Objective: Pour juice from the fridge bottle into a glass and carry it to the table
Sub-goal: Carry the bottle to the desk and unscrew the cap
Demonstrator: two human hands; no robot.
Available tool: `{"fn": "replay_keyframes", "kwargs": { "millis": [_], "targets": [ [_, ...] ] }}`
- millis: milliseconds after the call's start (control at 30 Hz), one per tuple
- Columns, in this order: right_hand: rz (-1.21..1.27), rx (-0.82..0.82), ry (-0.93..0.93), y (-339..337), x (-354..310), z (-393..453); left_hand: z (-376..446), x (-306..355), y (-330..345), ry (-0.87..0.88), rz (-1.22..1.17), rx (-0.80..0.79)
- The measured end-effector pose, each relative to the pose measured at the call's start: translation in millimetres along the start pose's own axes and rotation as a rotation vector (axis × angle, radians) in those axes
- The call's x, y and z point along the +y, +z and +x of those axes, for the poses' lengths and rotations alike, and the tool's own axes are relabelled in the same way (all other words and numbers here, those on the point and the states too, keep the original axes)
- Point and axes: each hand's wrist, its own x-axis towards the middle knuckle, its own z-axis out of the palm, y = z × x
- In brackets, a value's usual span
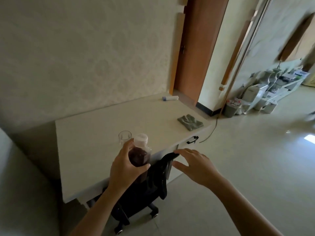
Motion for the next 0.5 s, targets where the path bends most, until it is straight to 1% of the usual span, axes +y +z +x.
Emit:
{"fn": "replay_keyframes", "kwargs": {
  "millis": [100,233,367,500],
  "targets": [
    [0.011,-0.001,-0.015,-12,19,43,39,-3,23,-0.042,0.003,0.016],
    [0.003,-0.038,-0.105,-19,35,111,77,-16,41,-0.104,0.027,0.048],
    [-0.006,-0.123,-0.279,-14,30,192,103,-35,48,-0.207,0.107,0.145],
    [-0.009,-0.190,-0.475,-8,4,260,118,-53,46,-0.315,0.229,0.230]
  ]
}}
